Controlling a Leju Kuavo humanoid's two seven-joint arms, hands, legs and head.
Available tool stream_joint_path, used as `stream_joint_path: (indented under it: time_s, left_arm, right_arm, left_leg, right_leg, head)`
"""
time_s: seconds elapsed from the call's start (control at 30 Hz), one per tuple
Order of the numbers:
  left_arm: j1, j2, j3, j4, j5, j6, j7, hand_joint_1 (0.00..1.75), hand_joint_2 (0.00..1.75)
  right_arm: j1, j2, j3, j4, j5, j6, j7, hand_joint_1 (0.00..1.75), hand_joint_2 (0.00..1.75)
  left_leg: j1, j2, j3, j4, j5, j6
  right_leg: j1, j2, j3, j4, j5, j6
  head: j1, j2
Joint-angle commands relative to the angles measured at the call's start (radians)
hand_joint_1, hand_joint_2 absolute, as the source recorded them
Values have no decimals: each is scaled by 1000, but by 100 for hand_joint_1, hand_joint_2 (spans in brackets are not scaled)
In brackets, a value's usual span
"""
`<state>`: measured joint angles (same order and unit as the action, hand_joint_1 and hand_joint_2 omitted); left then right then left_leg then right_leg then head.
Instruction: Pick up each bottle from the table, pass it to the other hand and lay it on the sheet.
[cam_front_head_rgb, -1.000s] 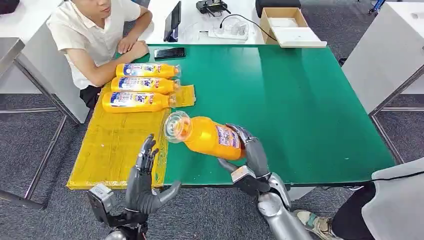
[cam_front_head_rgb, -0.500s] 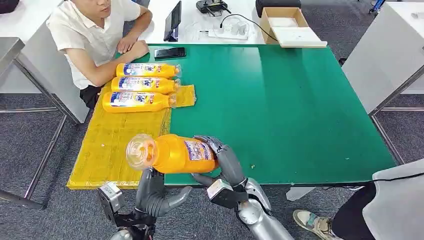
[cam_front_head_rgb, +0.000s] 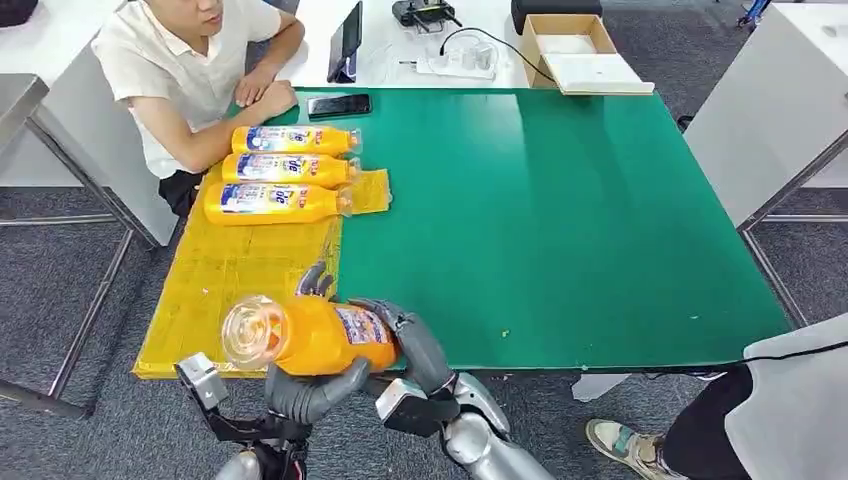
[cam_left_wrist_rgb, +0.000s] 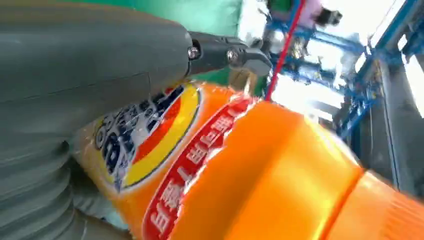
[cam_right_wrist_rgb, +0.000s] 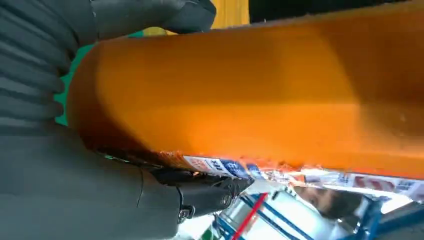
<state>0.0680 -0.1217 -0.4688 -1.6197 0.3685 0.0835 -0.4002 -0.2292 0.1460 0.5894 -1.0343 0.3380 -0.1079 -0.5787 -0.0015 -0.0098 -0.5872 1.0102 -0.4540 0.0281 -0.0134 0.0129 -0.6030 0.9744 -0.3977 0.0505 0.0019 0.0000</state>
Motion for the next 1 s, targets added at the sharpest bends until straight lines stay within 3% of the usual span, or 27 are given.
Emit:
stream_joint_path:
  time_s: [0.03, 0.4, 0.43, 0.47, 0.73, 0.77, 0.8, 0.83, 0.87, 1.0]
  left_arm:
    - [-47, -35, -2, 10, 75, 42, 43, 0, 175]
    - [-54, -42, 1, 31, 96, 56, 55, 0, 175]
    - [-57, -43, 3, 36, 98, 58, 56, 157, 175]
    - [-62, -46, 6, 47, 102, 65, 57, 175, 175]
    - [-81, -42, -9, 47, 78, 93, 19, 175, 175]
    - [-79, -40, -12, 47, 77, 92, 19, 175, 175]
    - [-77, -37, -15, 46, 76, 89, 21, 175, 175]
    - [-66, -33, -15, 41, 79, 81, 27, 175, 175]
    - [-64, -29, -16, 44, 83, 70, 37, 175, 175]
    - [-76, -6, 8, 52, 72, 39, 31, 175, 175]
  right_arm:
    - [-38, 33, 121, 225, 0, -26, -14, 175, 175]
    - [-38, 37, 132, 230, 2, -26, -10, 175, 175]
    - [-38, 38, 133, 230, 3, -26, -9, 175, 175]
    - [-40, 38, 139, 232, 8, -27, -9, 175, 175]
    - [-48, 45, 157, 244, -4, -34, -9, 173, 175]
    - [-44, 44, 151, 235, -12, -34, -9, 141, 175]
    - [-38, 45, 143, 227, -21, -32, -4, 0, 175]
    - [-9, 50, 122, 185, -51, -22, 7, 0, 175]
    - [18, 52, 119, 140, -67, -5, 2, 0, 0]
    - [60, 49, 122, 66, -100, 6, 14, 0, 0]
  left_leg:
    - [1, 0, 5, -1, -2, -2]
    - [1, -2, 3, -1, -1, -2]
    - [1, -2, 3, -1, 0, -1]
    - [1, -2, 5, -1, -1, -2]
    - [1, -2, 3, -1, -1, -2]
    - [1, -3, 3, -1, 0, -1]
    - [0, -2, 2, -1, 0, -1]
    - [1, -3, 3, -1, 0, -2]
    - [1, -3, 3, -1, 0, -1]
    - [1, -2, 2, -1, -1, -1]
  right_leg:
    - [1, -2, 6, -1, -2, -2]
    - [1, -3, 4, -1, -2, -2]
    - [1, -3, 3, -1, -1, -2]
    - [2, -4, 5, -1, -2, -2]
    - [1, -5, 4, -1, -2, -2]
    - [1, -5, 3, -1, -1, -2]
    - [1, -4, 2, -1, -1, -1]
    - [1, -5, 4, -1, -2, -2]
    - [1, -5, 3, -1, -2, -2]
    - [1, -3, 2, -1, -2, -2]
  head:
    - [0, 0]
    - [0, 0]
    - [0, 0]
    - [0, 0]
    - [0, 0]
    - [0, 0]
    - [0, 0]
    - [0, 0]
    - [0, 0]
    - [0, 0]
